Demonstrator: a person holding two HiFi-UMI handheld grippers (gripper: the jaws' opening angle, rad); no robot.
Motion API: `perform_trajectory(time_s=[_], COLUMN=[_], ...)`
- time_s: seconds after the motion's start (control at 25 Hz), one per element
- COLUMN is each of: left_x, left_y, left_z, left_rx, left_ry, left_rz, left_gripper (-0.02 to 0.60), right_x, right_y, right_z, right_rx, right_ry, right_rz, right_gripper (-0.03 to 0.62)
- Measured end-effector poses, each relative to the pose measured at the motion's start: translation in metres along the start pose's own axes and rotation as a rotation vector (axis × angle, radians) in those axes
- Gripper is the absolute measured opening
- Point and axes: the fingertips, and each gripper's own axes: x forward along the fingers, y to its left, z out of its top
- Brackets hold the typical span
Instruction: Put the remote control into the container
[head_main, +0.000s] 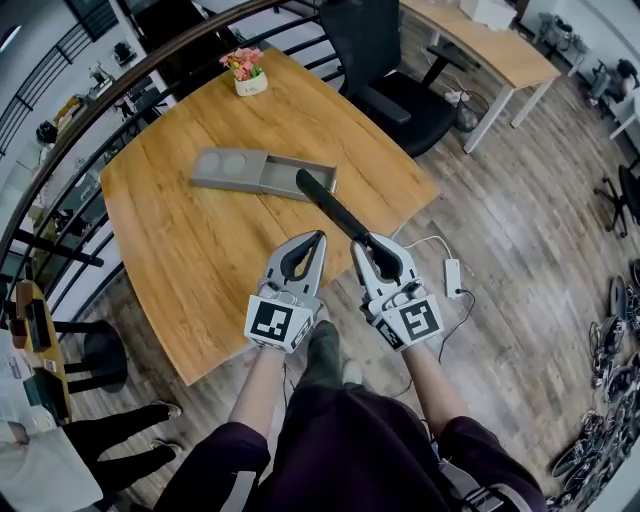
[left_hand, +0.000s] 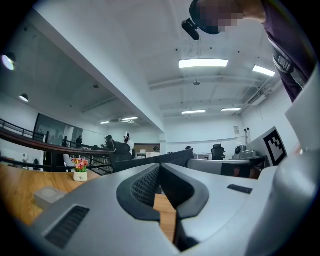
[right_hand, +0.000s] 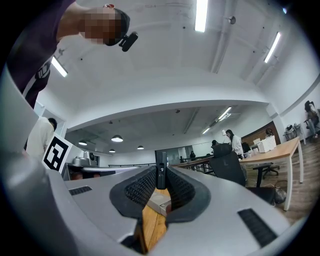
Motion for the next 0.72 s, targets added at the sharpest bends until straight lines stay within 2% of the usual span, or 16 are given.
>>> perform_trajectory(time_s=[0.2,0.52,0.72], left_x=[0.021,0.05,0.058], left_y=[0.043,0.099,0.125], left_z=[-0.012,-0.007,0.01], left_rx=[-0.024,-0.036,-0.06], left_ry=[-0.019,-0.021,-0.084], left_rz=[-0.005,-0.026,-0.024], left_gripper=[0.012,0.012,0.012], right_x=[0.041,0.102,0.131], right_y=[-0.005,-0.021,-0.022], right_z=[-0.006,-0.014,-0.018], right_rx=[0.0,-0.015,-0.005], right_ry=[-0.017,0.016,0.035], right_rz=[-0.005,-0.017,-0.028], right_gripper=[0.078,0.078,0.078])
